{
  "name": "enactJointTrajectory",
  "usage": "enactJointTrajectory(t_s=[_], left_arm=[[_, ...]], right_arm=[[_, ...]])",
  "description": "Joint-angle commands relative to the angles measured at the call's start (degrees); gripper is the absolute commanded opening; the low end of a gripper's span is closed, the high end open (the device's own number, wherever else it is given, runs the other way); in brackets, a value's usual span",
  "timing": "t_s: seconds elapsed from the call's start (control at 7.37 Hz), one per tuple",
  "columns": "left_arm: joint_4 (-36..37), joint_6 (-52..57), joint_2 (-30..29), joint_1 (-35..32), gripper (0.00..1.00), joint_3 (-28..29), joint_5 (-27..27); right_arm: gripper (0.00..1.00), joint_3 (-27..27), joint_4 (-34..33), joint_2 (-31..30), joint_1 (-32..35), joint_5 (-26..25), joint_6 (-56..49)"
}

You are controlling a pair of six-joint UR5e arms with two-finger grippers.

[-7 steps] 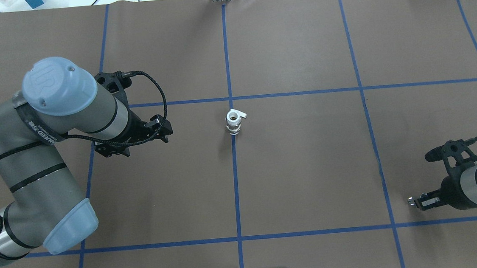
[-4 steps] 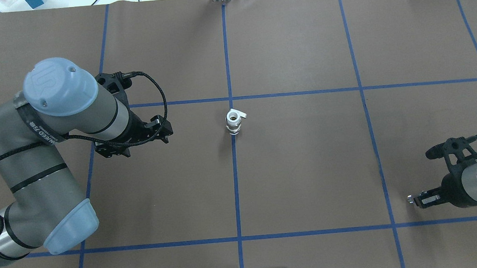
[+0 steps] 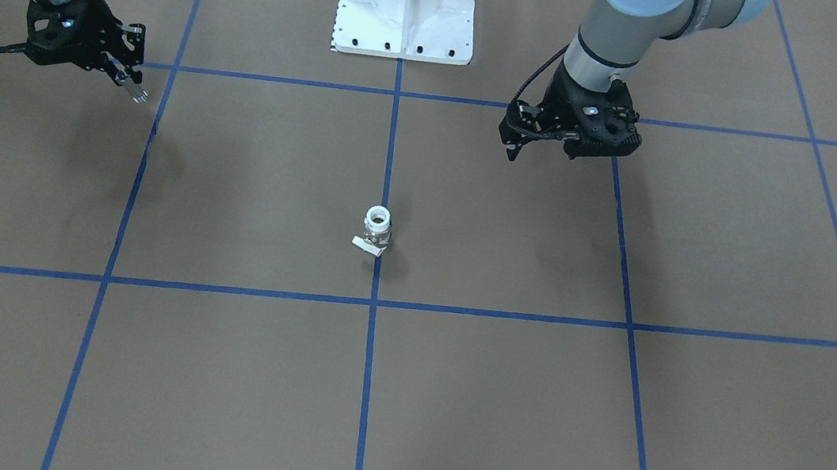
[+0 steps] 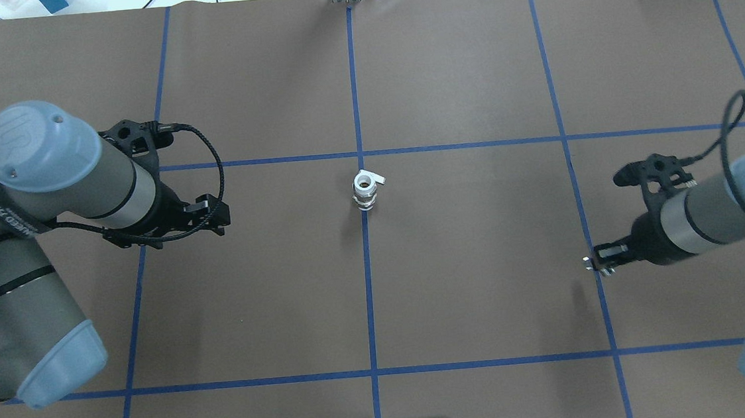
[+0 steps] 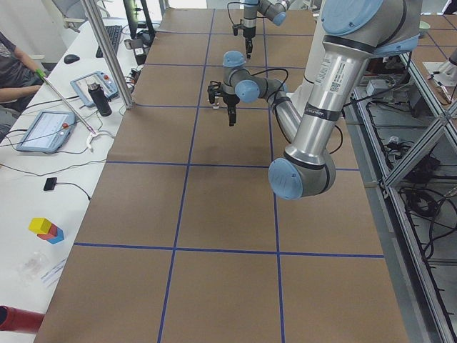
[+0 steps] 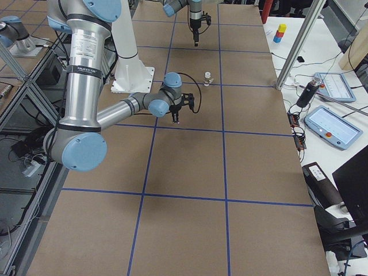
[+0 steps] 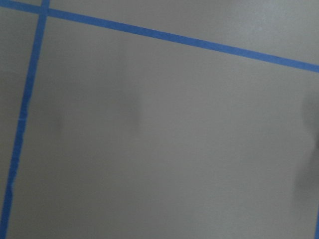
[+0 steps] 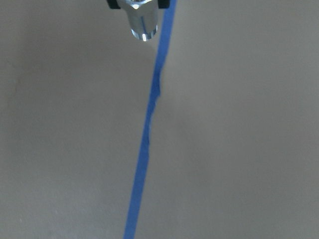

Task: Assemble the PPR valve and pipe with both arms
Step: 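Carry the fitting above the valve with the right gripper while the left arm draws back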

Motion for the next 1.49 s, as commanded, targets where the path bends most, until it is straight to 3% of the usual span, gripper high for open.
enactJointTrajectory(t_s=[0.0,0.14,0.27,0.41,0.68,0.81,1.36], left_arm=[[-0.6,8.8,5.8,-3.6,1.0,-0.8,-0.2],[-0.6,12.2,7.7,-4.8,1.0,-0.7,-0.2],[-1.4,14.6,10.4,-5.2,1.0,-0.4,-0.2],[-6.7,17.1,14.2,-6.8,1.0,0.3,-0.3],[-17.9,20.1,20.1,-9.6,1.0,4.0,-5.5],[-18.1,22.3,21.0,-11.0,1.0,4.0,-5.6],[-18.1,22.2,21.2,-11.0,1.0,3.9,-5.6]], right_arm=[[0.0,-1.0,-24.6,21.1,1.9,0.3,0.7],[0.0,-5.9,-30.2,31.4,1.6,0.2,5.5],[0.0,-11.7,-30.1,38.5,1.5,0.3,12.3],[0.0,-16.0,-30.2,43.4,1.5,0.3,16.7],[0.0,-25.6,-28.2,51.5,1.5,0.3,25.6],[0.0,-30.3,-24.4,53.8,1.5,0.3,31.4],[0.0,-32.3,-22.4,54.3,1.4,0.4,33.9]])
